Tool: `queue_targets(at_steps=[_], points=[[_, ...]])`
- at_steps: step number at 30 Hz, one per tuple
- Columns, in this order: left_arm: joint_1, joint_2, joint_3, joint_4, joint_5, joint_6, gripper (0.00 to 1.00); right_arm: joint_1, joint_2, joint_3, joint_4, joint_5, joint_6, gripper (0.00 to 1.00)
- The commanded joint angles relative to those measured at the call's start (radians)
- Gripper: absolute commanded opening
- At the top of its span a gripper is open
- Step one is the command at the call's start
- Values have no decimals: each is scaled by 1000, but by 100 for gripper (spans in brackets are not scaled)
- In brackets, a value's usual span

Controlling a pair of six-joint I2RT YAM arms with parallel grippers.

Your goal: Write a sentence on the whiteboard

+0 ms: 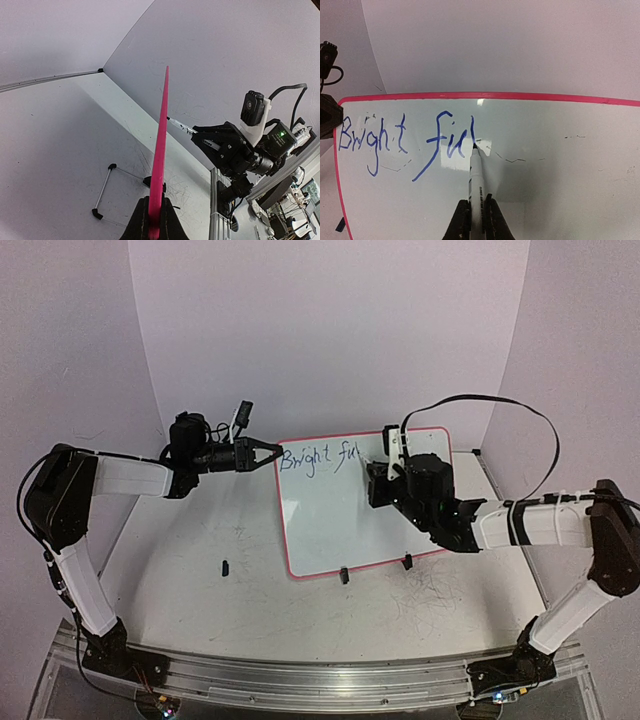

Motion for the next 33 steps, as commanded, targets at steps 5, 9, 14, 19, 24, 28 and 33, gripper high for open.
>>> queue_targets(at_steps=[5, 9, 14, 19, 24, 28, 33], points=[[-42, 11, 8, -27, 33, 18, 0, -2, -38, -35, -41, 28, 26, 0], [-42, 11, 8, -27, 33, 18, 0, -1, -63, -19, -38, 31, 12, 0], [-43, 10, 8, -27, 33, 20, 0, -2, -78, 8, -15, -33, -2, 0], [-43, 8, 9, -29, 33, 19, 0, -3, -65, 29, 0, -57, -16, 0], [-42, 8, 8, -28, 33, 20, 0, -2, -44, 49, 9, -45, -26, 0], [-43, 8, 9, -28, 34, 21, 0, -2, -24, 65, 14, -38, -30, 0], [-43, 7, 9, -29, 34, 21, 0, -1, 0, 71, 11, -28, -24, 0]])
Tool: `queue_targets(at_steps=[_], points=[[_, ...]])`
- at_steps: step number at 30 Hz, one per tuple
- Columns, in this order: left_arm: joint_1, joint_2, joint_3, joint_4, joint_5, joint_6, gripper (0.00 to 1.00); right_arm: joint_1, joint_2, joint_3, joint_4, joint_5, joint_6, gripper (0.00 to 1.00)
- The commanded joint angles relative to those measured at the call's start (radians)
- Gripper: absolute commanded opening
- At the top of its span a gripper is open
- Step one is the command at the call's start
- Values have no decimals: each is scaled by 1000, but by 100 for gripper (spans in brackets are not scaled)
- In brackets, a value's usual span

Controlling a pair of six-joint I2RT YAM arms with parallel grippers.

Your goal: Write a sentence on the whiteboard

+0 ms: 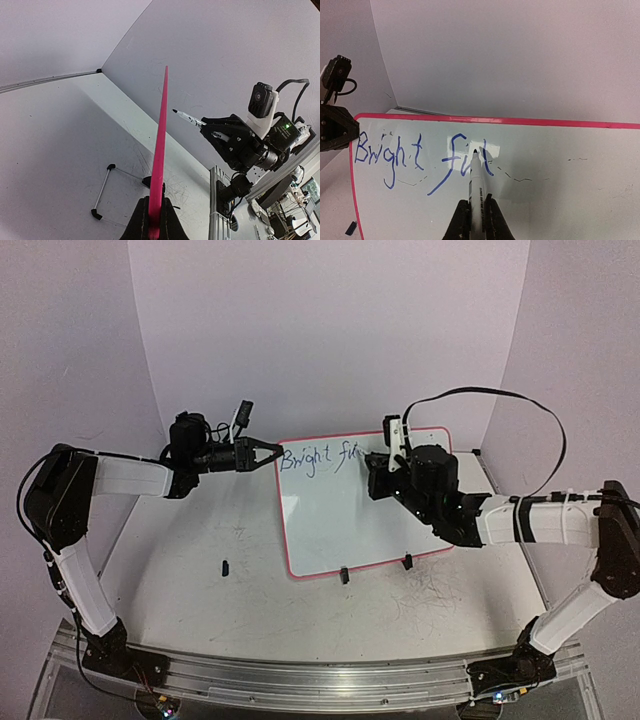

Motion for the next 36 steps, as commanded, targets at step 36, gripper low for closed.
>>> queue_targets(at_steps=[36], points=[[-42, -4, 6, -38, 26, 28, 0, -17, -100, -72, 48, -27, -61, 0]])
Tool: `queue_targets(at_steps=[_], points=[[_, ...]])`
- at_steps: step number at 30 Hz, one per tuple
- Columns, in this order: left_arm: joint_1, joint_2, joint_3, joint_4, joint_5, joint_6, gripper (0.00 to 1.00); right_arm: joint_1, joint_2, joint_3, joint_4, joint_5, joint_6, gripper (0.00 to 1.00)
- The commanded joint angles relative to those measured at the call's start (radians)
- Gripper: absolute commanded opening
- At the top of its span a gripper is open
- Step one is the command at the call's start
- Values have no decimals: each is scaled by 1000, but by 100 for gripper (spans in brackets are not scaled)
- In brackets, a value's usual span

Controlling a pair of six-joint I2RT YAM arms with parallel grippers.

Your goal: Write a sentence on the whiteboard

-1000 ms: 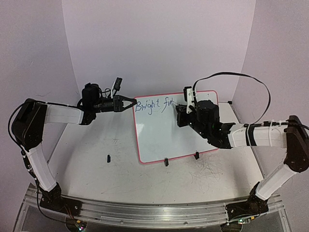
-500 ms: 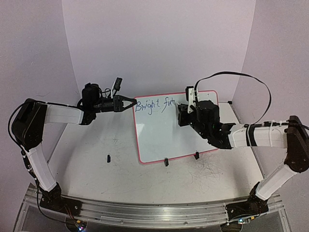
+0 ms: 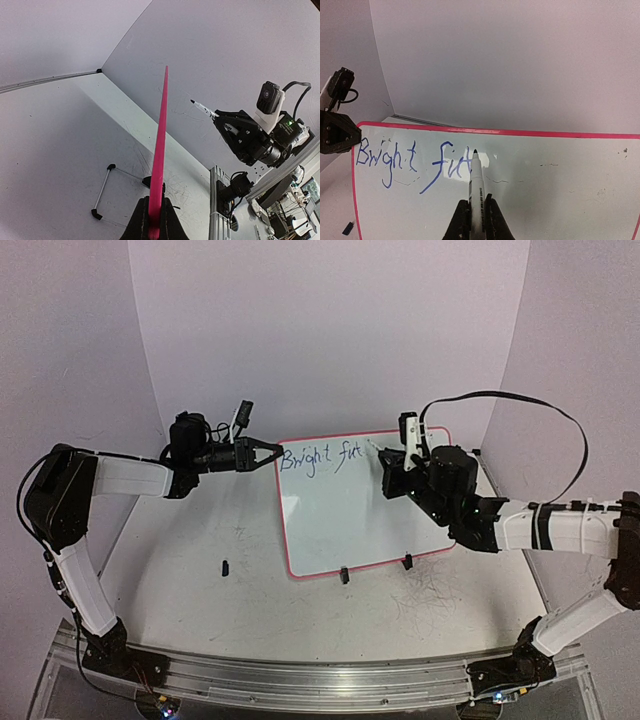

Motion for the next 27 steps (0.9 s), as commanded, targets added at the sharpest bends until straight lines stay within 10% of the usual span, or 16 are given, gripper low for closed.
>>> queue_targets(at_steps=[1, 27], points=[[-42, -3, 7, -39, 26, 26, 0, -3, 17, 2, 32, -36, -14, 0], [-43, -4, 10, -47, 27, 30, 0, -4, 57, 7, 37, -54, 10, 0]])
